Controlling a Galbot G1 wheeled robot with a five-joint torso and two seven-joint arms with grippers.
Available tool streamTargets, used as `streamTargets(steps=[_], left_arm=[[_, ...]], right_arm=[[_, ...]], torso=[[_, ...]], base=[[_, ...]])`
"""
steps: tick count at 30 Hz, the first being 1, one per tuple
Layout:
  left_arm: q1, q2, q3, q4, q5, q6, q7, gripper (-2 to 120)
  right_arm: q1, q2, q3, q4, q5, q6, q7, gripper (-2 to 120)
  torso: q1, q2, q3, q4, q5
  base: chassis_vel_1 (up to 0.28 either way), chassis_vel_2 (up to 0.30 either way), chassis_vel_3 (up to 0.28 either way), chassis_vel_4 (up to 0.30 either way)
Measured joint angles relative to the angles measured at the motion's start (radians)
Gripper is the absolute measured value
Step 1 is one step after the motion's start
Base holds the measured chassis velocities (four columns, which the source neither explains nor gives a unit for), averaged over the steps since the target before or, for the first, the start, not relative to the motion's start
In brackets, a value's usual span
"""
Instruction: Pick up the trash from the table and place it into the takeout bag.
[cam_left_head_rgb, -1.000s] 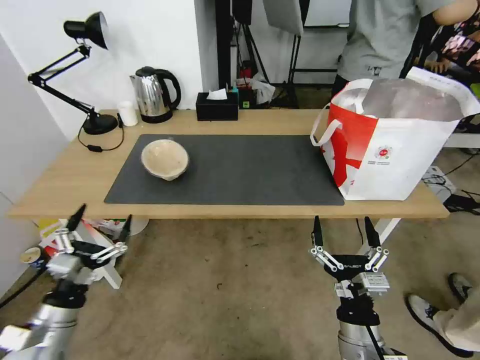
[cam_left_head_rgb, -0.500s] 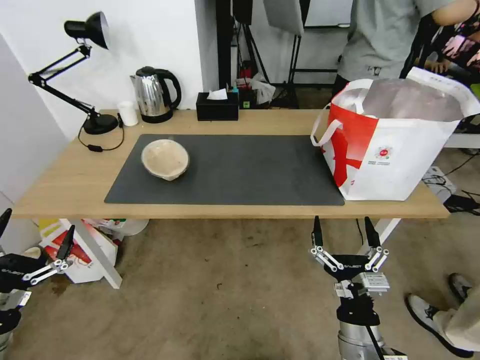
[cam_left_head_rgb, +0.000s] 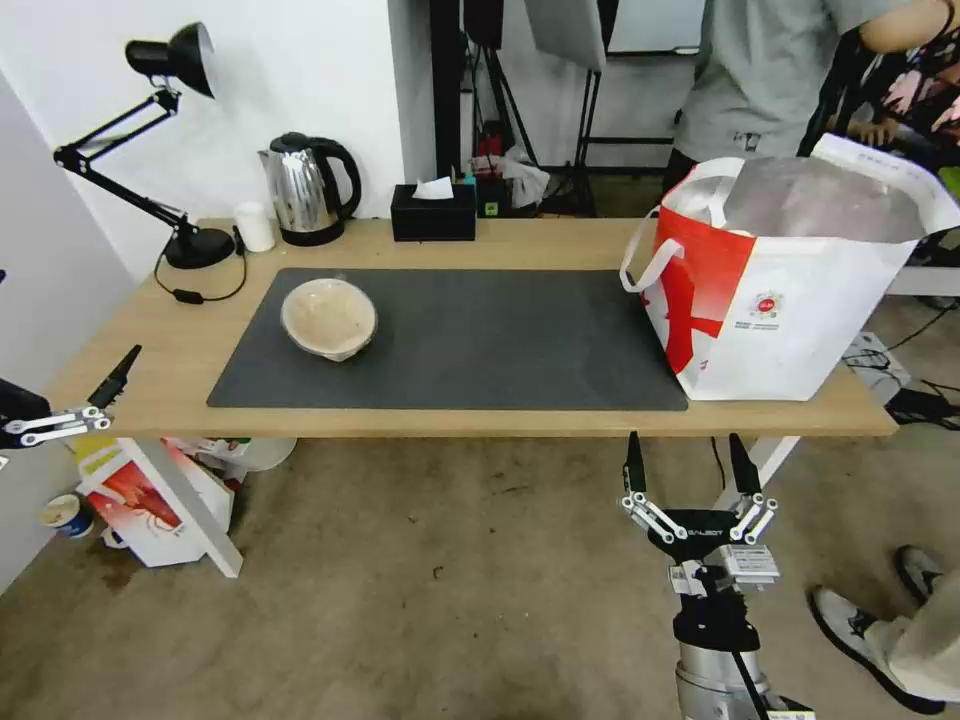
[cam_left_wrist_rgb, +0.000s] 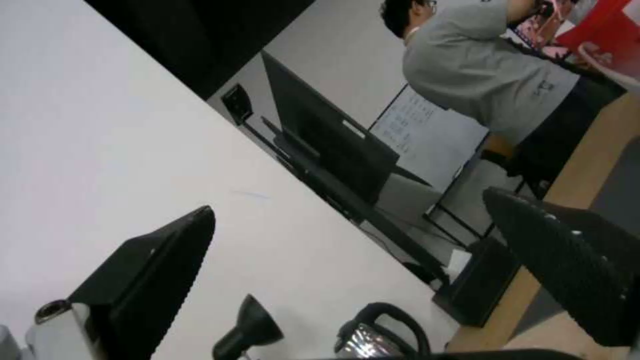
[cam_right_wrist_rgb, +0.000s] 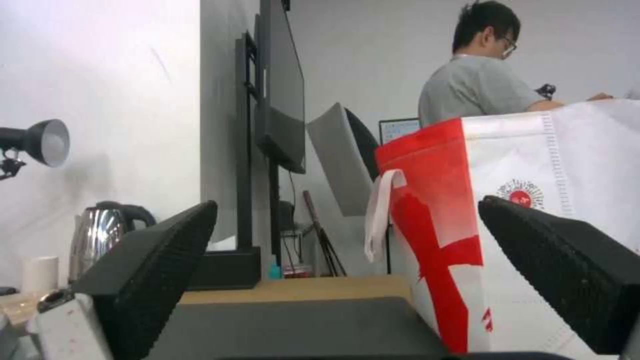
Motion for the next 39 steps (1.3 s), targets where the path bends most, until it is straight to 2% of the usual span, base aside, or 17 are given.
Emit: streamTargets(steps=[1, 2, 3, 6, 7, 8, 10, 16, 22, 28, 30, 33, 39], left_arm=[[0.0, 0.0, 0.0, 0.0, 0.0, 0.0, 0.0, 100], [-0.012, -0.016, 0.037, -0.007, 0.014, 0.018, -0.023, 100], [-0.019, -0.028, 0.067, -0.011, 0.025, 0.032, -0.036, 100], [-0.026, -0.029, 0.079, -0.011, 0.039, 0.039, -0.043, 100], [-0.034, -0.025, 0.085, -0.011, 0.055, 0.042, -0.049, 100], [-0.039, -0.016, 0.09, -0.011, 0.074, 0.043, -0.052, 100], [-0.039, -0.006, 0.095, -0.01, 0.094, 0.043, -0.052, 100], [-0.043, 0.034, 0.105, -0.004, 0.151, 0.026, -0.058, 100], [-0.048, 0.117, 0.099, 0.036, 0.171, 0.024, -0.059, 100], [-0.05, 0.172, 0.093, 0.068, 0.174, 0.017, -0.061, 100], [-0.052, 0.222, 0.09, 0.096, 0.173, 0.006, -0.063, 100], [-0.054, 0.26, 0.089, 0.122, 0.176, -0.004, -0.064, 100], [-0.067, 0.315, 0.09, 0.154, 0.182, -0.013, -0.074, 100]], right_arm=[[0.0, 0.0, 0.0, 0.0, 0.0, 0.0, 0.0, 100], [0.0, 0.0, 0.0, 0.0, 0.0, 0.0, 0.0, 100], [0.0, 0.0, 0.0, 0.0, 0.0, 0.0, 0.0, 100], [0.0, 0.0, 0.0, 0.0, 0.0, 0.0, 0.0, 100], [0.0, 0.0, 0.0, 0.0, 0.0, 0.0, 0.0, 100], [0.0, 0.0, 0.0, 0.0, 0.0, 0.0, 0.0, 100], [0.0, 0.0, 0.0, 0.0, 0.0, 0.0, 0.0, 100], [0.0, 0.0, 0.0, 0.0, 0.0, 0.0, 0.0, 100], [0.0, 0.0, 0.0, 0.0, 0.0, 0.0, 0.0, 100], [0.0, 0.0, 0.0, 0.0, 0.0, 0.0, 0.0, 100], [0.0, 0.0, 0.0, 0.0, 0.0, 0.0, 0.0, 100], [0.0, 0.0, 0.0, 0.0, 0.0, 0.0, 0.0, 100], [0.0, 0.0, 0.0, 0.0, 0.0, 0.0, 0.0, 100]], torso=[[0.0, 0.0, 0.0, 0.0, 0.0], [0.0, 0.0, 0.0, 0.0, 0.0006], [0.0, 0.0, 0.0, -0.0009, -0.0012], [0.0, 0.0, 0.0, -0.0009, -0.0019], [0.0, 0.0, 0.0, -0.0013, 0.0002], [0.0, 0.0, 0.0, -0.0007, 0.0007], [0.0, 0.0, 0.0, -0.0004, -0.0003], [0.0, 0.0, 0.0, -0.0006, 0.0001], [0.0, 0.0, 0.0, -0.0006, -0.0001], [0.0, 0.0, 0.0, -0.0005, -0.0002], [0.0, 0.0, 0.0, -0.0006, -0.0001], [0.0, 0.0, 0.0, -0.0006, -0.0001], [0.0, 0.0, 0.0, -0.0006, -0.0001]], base=[[0.0, 0.0, 0.0, 0.0], [0.0, 0.0, 0.0, 0.0], [0.0, 0.0, 0.0, 0.0], [0.0, 0.0, 0.0, 0.0], [0.0, 0.0, 0.0, 0.0], [0.0, 0.0, 0.0, 0.0], [0.0, 0.0, 0.0, 0.0], [0.0, 0.0, 0.0, 0.0], [0.0, 0.0, 0.0, 0.0], [0.0, 0.0, 0.0, 0.0], [0.0, 0.0, 0.0, 0.0], [0.0, 0.0, 0.0, 0.0], [0.0, 0.0, 0.0, 0.0]])
